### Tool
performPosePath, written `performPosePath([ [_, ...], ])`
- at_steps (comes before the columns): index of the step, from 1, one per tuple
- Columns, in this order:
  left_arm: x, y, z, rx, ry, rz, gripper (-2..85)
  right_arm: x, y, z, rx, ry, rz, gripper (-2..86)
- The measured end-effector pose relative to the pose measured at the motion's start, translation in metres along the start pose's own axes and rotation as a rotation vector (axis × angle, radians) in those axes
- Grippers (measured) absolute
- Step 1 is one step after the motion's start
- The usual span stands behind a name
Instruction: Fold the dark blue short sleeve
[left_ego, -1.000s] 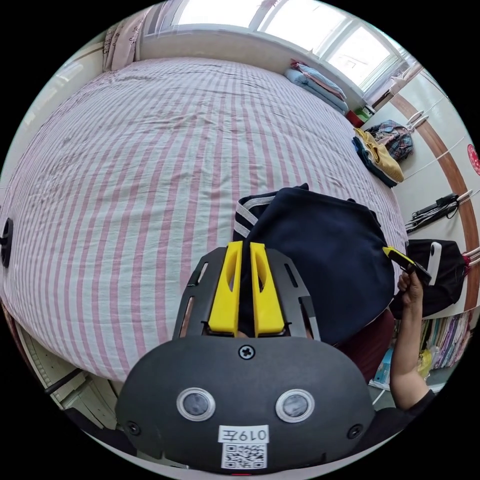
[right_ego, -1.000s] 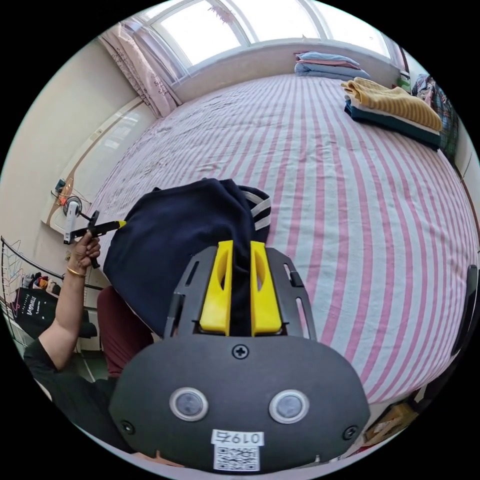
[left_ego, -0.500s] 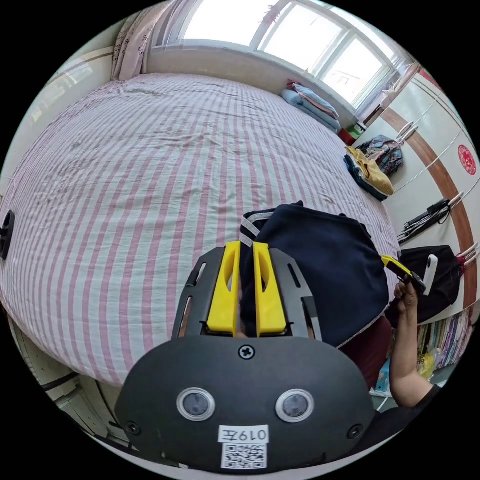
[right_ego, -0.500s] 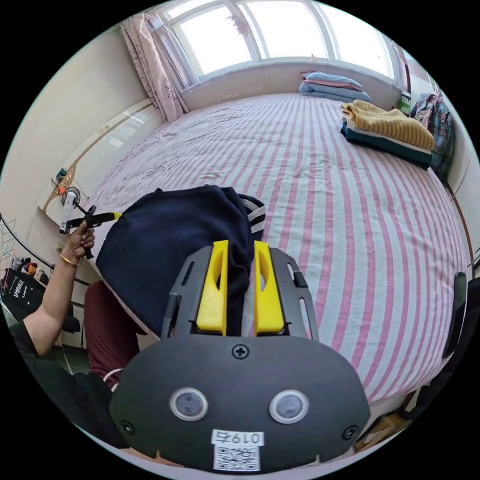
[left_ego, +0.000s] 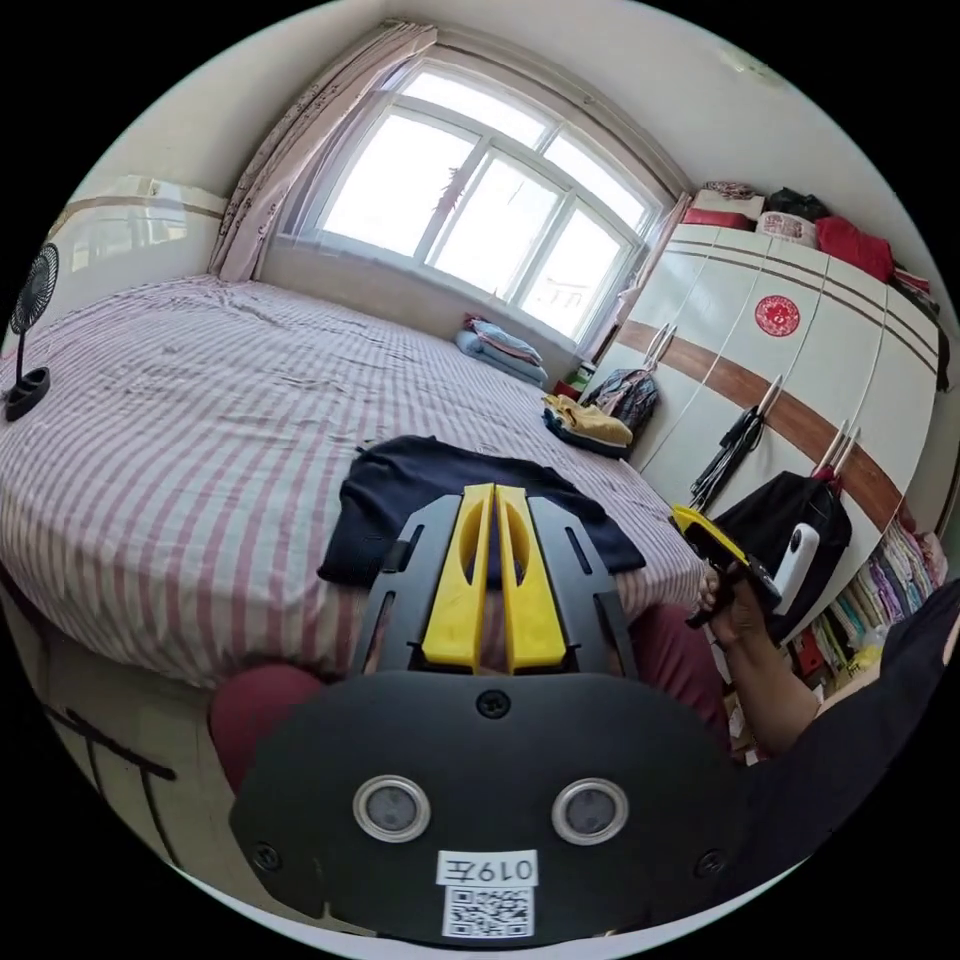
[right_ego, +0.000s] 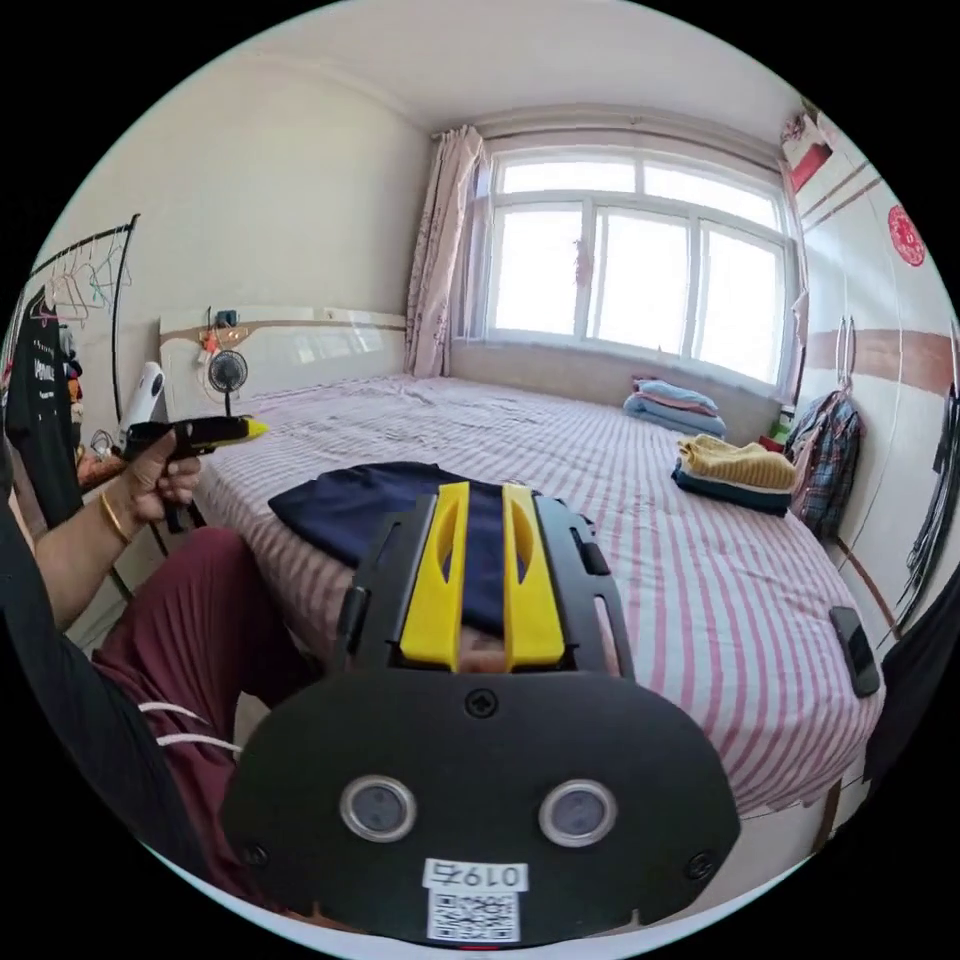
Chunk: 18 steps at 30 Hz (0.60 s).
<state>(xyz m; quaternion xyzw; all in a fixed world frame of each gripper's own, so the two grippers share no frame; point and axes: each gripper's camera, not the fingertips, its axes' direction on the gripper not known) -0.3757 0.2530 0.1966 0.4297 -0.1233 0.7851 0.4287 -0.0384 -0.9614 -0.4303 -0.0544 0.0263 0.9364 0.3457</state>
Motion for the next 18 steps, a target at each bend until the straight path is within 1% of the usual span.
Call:
performPosePath([
  [2, 0.040, 0.027, 0.014, -0.104, -0.122, 0.110, 1.1, -0.017, 0.010, 0.012, -0.076, -0.061, 0.066, 7.6],
  [3, 0.048, 0.034, 0.018, -0.121, -0.149, 0.132, 1.1, -0.035, 0.018, 0.019, -0.112, -0.077, 0.036, 4.9],
  [4, 0.060, 0.045, 0.021, -0.135, -0.178, 0.164, 1.0, -0.057, 0.027, 0.023, -0.132, -0.076, -0.041, 2.4],
  [6, 0.069, 0.057, 0.020, -0.130, -0.157, 0.195, 0.9, -0.090, 0.037, 0.026, -0.156, -0.043, -0.168, 0.1],
  [7, 0.070, 0.061, 0.017, -0.125, -0.178, 0.195, 0.9, -0.107, 0.042, 0.027, -0.158, -0.033, -0.226, -0.4],
  [8, 0.065, 0.063, 0.014, -0.128, -0.231, 0.166, 0.8, -0.113, 0.044, 0.026, -0.155, -0.032, -0.237, -0.5],
  [10, 0.049, 0.063, 0.008, -0.118, -0.272, 0.100, 0.9, -0.127, 0.047, 0.024, -0.131, -0.074, -0.244, -0.5],
  [14, 0.000, 0.065, 0.002, -0.174, -0.237, -0.085, 1.3, -0.140, 0.042, 0.038, -0.147, -0.098, -0.255, 1.2],
  [16, -0.014, 0.069, -0.004, -0.162, -0.222, -0.111, 1.5, -0.145, 0.034, 0.058, -0.196, -0.168, -0.248, 3.2],
  [18, -0.026, 0.072, -0.008, -0.144, -0.222, -0.130, 1.8, -0.147, 0.027, 0.074, -0.228, -0.237, -0.227, 3.1],
])
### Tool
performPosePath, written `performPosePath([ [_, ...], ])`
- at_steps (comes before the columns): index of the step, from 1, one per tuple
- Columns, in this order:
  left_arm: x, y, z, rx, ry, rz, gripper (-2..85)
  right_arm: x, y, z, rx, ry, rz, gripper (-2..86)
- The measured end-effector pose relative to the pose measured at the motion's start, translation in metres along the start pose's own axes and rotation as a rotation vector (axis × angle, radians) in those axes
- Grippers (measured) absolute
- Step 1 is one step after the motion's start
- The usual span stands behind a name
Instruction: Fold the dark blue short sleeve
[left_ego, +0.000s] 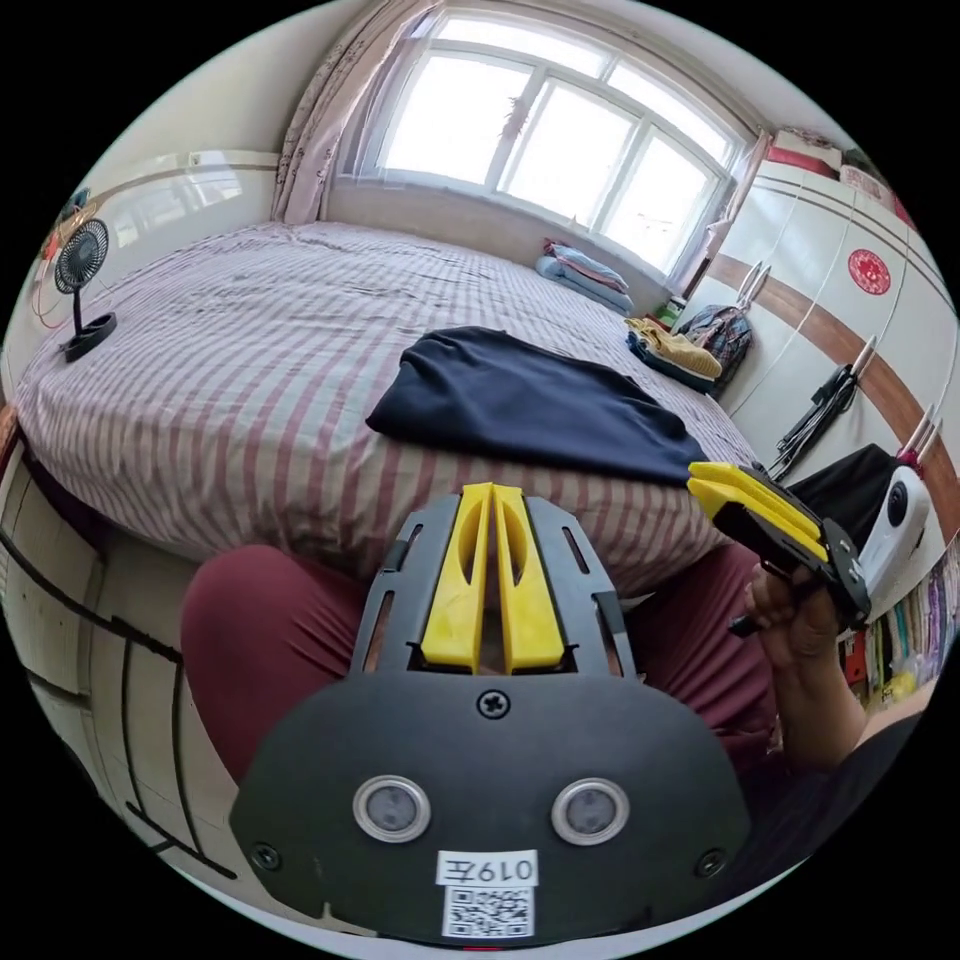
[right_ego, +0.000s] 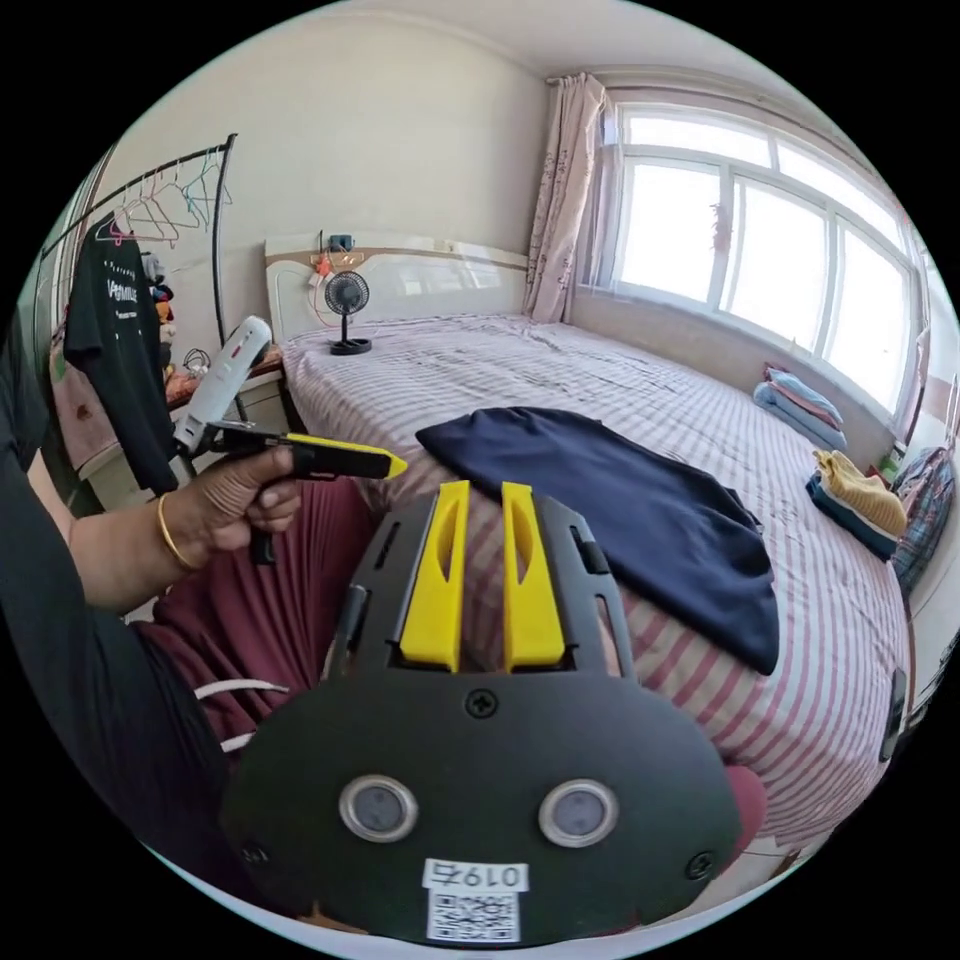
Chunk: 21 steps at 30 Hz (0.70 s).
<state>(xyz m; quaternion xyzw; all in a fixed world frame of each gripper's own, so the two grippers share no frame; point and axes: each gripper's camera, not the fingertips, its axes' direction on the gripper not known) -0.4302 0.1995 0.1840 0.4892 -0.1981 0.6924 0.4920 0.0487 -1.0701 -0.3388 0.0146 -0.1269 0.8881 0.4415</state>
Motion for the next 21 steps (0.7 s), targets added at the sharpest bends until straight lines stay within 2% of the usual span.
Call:
performPosePath([
  [3, -0.027, -0.001, 0.004, -0.015, 0.009, -0.068, 2.7, 0.004, -0.018, 0.022, -0.015, -0.098, 0.008, 0.2],
  [6, -0.058, -0.007, 0.013, -0.034, 0.092, -0.162, 5.9, 0.005, -0.037, 0.042, -0.021, -0.115, -0.006, -0.3],
  [8, -0.083, -0.013, 0.028, -0.097, 0.186, -0.246, 12.7, 0.009, -0.049, 0.050, -0.001, -0.098, -0.017, -0.2],
  [11, -0.115, -0.010, 0.038, -0.069, 0.300, -0.353, 14.1, 0.029, -0.070, 0.060, 0.024, -0.126, 0.006, 0.4],
  [14, -0.129, -0.013, 0.032, 0.042, 0.303, -0.381, 13.2, 0.053, -0.089, 0.071, 0.028, -0.168, 0.022, 0.3],
  [18, -0.138, -0.023, 0.046, -0.006, 0.193, -0.406, 12.4, 0.083, -0.115, 0.088, 0.029, -0.196, 0.033, -0.2],
  [21, -0.152, -0.020, 0.052, 0.038, 0.239, -0.451, 11.5, 0.103, -0.137, 0.105, 0.003, -0.253, 0.031, -0.2],
])
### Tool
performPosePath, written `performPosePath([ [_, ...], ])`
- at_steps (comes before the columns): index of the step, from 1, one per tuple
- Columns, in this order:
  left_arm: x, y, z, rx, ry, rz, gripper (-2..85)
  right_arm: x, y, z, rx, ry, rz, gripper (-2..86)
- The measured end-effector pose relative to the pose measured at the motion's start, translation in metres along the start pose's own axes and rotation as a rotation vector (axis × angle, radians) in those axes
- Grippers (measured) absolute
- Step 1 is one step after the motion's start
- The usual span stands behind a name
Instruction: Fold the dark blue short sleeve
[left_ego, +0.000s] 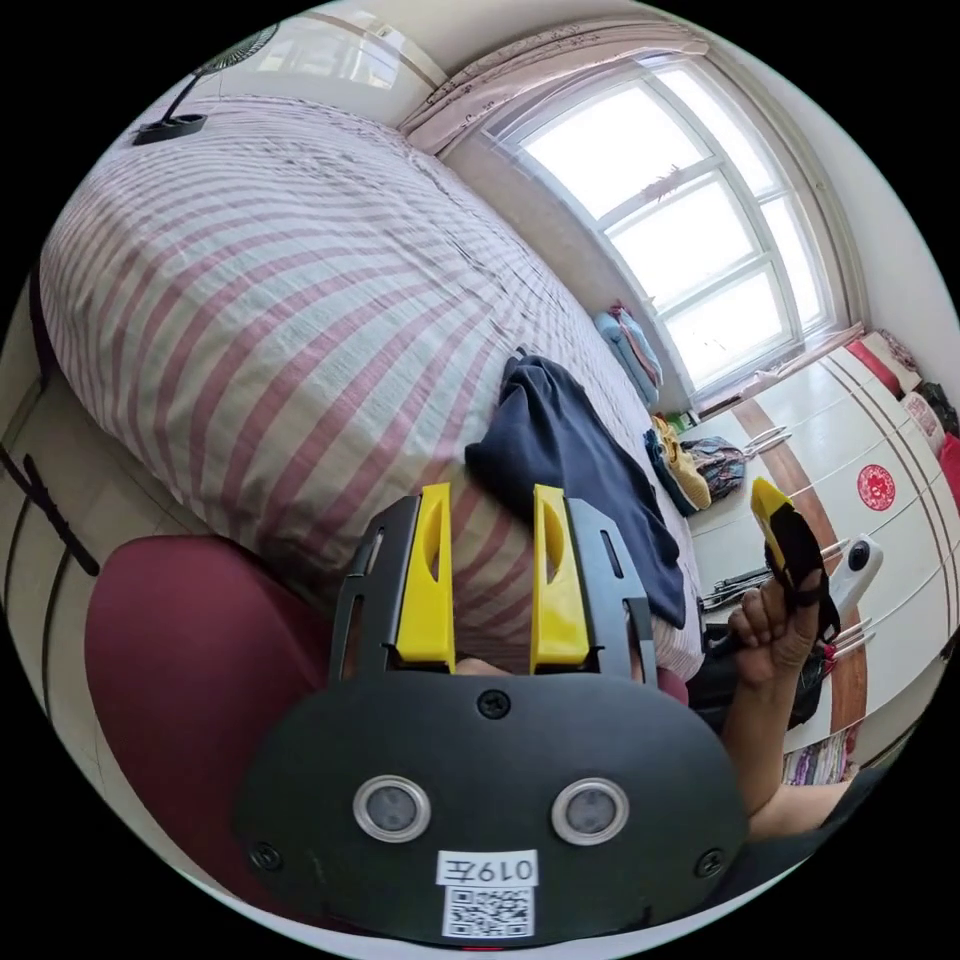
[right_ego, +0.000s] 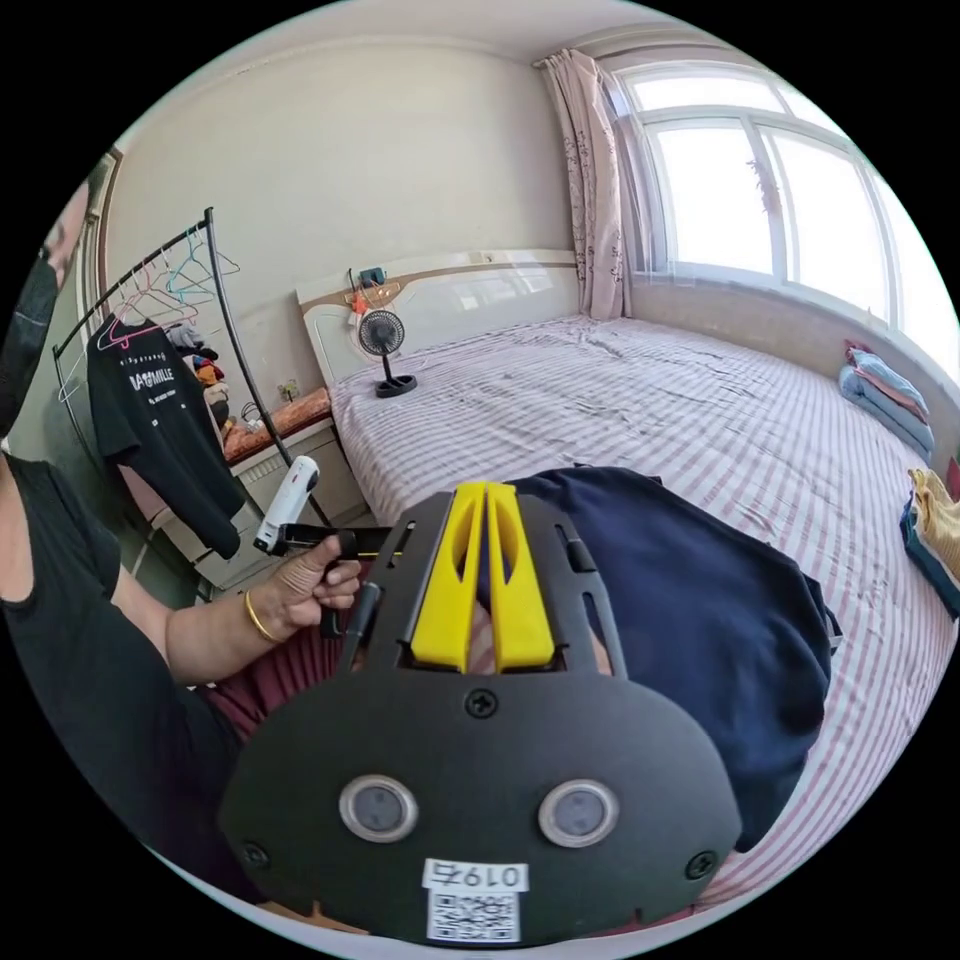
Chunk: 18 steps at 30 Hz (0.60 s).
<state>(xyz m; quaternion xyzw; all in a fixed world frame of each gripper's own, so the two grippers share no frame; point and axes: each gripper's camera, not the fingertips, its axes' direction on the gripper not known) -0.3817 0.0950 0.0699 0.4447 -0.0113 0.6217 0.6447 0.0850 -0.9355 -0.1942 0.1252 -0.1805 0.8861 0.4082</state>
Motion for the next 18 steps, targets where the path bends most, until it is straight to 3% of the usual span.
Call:
performPosePath([
  [4, -0.016, -0.007, 0.002, 0.036, 0.063, -0.025, 11.0, 0.051, -0.041, 0.025, -0.012, -0.151, -0.001, 1.2],
  [7, -0.025, -0.012, 0.005, 0.037, 0.105, -0.029, 10.8, 0.103, -0.079, 0.058, -0.080, -0.303, 0.032, 7.4],
  [11, -0.038, -0.018, 0.008, 0.037, 0.164, -0.046, 10.5, 0.141, -0.121, 0.098, -0.165, -0.302, -0.028, 8.0],
  [18, -0.047, -0.025, 0.011, 0.019, 0.202, 0.022, 9.9, 0.202, -0.211, 0.221, -0.532, -0.429, -0.279, 8.4],
])
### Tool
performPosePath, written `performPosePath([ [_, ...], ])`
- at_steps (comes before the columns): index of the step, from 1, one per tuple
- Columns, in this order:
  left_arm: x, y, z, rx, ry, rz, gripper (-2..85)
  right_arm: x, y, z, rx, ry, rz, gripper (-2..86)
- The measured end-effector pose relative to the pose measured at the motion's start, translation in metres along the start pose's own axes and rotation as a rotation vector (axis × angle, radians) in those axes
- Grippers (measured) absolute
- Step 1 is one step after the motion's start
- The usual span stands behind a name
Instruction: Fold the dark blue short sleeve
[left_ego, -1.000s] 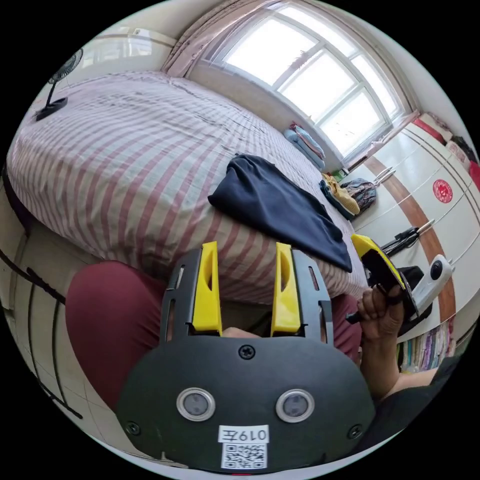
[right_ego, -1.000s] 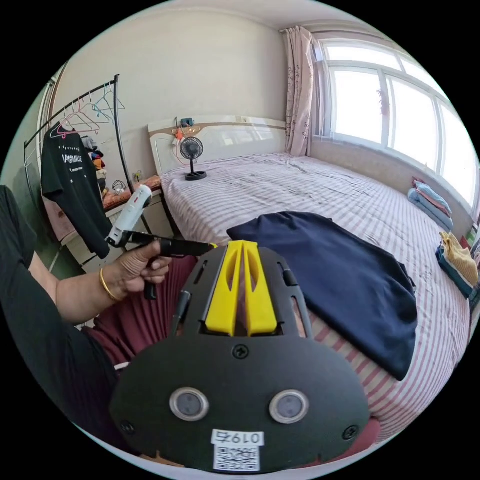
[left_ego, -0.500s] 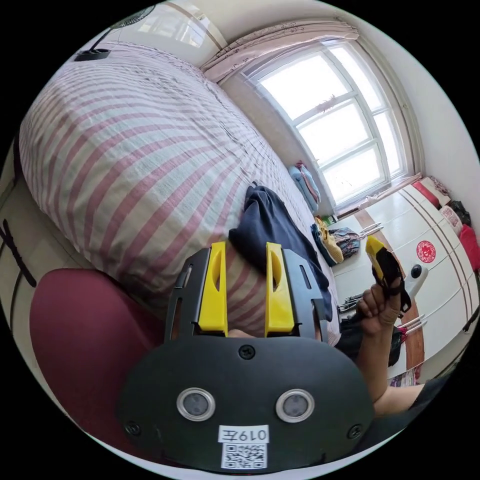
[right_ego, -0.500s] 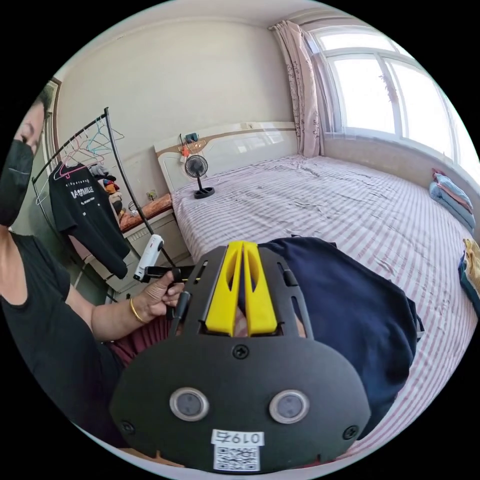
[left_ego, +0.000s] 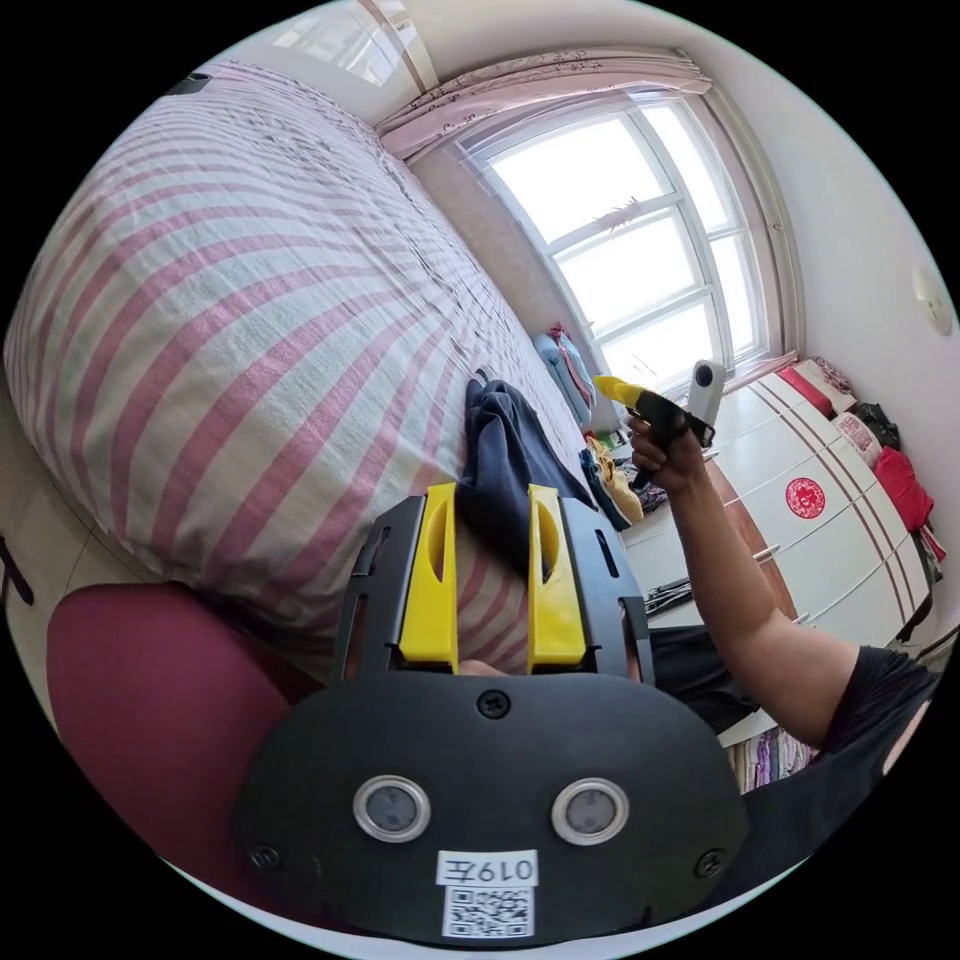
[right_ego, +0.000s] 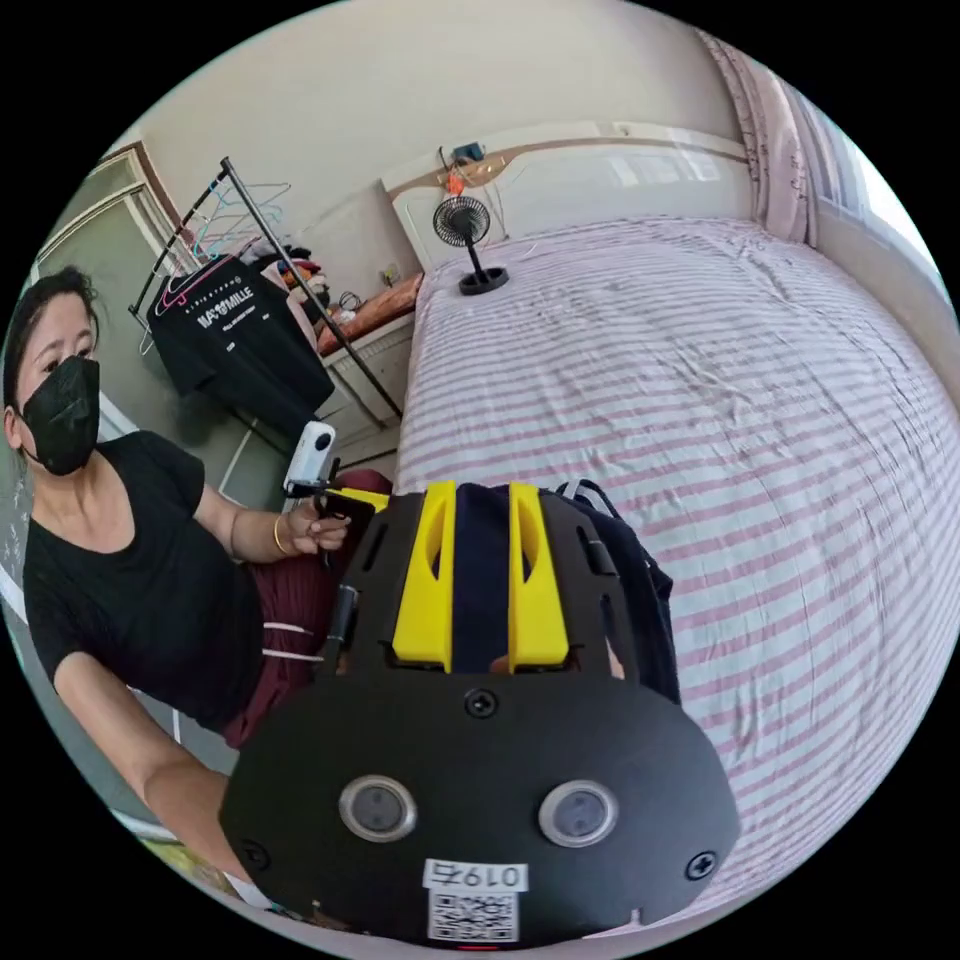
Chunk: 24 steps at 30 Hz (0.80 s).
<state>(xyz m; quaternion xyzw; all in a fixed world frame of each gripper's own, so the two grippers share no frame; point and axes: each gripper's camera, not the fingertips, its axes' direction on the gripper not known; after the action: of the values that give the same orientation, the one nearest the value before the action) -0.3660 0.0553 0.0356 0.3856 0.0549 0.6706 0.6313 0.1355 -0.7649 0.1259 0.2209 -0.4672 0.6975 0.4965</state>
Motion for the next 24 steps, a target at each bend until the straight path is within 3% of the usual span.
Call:
performPosePath([
  [12, -0.005, -0.001, 0.004, -0.007, 0.011, 0.045, 9.8, 0.153, -0.153, 0.100, -0.559, -0.208, -0.201, 9.0],
  [24, -0.008, -0.002, 0.013, -0.016, 0.037, 0.045, 9.3, 0.230, -0.214, 0.153, -0.770, -0.446, -0.202, 14.7],
])
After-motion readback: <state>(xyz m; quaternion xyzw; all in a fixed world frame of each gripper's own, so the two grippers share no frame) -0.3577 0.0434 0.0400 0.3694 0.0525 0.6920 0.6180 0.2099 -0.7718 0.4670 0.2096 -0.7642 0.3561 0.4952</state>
